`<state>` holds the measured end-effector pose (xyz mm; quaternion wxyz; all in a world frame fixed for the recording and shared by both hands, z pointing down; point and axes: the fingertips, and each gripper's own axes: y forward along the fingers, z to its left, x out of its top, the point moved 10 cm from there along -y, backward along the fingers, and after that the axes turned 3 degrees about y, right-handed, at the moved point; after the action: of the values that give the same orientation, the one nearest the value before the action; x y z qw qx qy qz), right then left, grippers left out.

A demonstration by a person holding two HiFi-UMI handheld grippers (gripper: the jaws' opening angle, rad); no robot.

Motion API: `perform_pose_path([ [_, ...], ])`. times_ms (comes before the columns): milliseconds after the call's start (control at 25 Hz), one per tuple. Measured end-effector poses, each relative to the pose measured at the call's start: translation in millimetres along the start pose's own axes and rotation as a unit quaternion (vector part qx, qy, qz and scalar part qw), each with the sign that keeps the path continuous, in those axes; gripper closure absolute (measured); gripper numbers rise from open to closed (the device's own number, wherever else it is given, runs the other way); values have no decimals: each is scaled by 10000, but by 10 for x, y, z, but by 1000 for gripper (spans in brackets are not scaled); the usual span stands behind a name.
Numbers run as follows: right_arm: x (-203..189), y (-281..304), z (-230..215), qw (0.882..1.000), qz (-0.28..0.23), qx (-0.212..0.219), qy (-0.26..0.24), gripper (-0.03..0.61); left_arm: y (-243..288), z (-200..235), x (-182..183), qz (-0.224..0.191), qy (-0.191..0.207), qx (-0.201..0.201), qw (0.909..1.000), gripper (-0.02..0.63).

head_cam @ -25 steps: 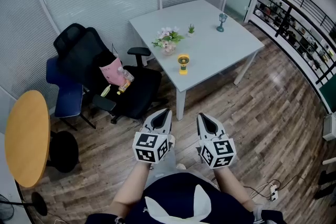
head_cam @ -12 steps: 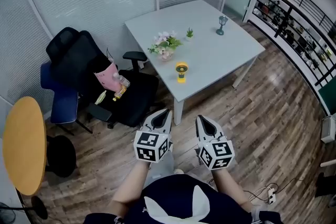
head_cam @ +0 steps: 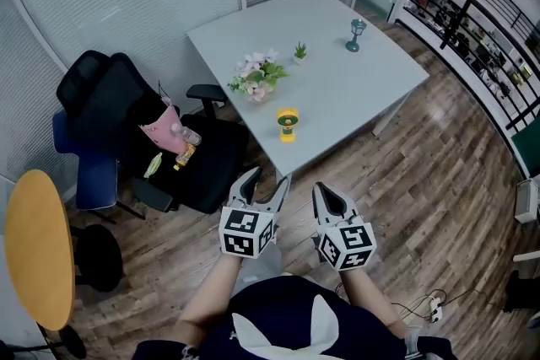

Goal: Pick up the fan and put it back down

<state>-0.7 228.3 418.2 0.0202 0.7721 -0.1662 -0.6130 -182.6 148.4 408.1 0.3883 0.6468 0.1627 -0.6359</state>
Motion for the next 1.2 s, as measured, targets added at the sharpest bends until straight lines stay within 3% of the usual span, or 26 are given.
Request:
perform_pose_path([
  [600,232,682,-312,9988,104,-472,120,574,837,466,66,444,218,-449,9978,327],
  [1040,209,1135,-484,9965,270,-761,222,574,1380,815,-296,1043,-225,-486,9931,325],
  [1200,213,1189,-578,9958,372,-802,237,574,1513,830,-421,1193,-328,-323,9918,325],
])
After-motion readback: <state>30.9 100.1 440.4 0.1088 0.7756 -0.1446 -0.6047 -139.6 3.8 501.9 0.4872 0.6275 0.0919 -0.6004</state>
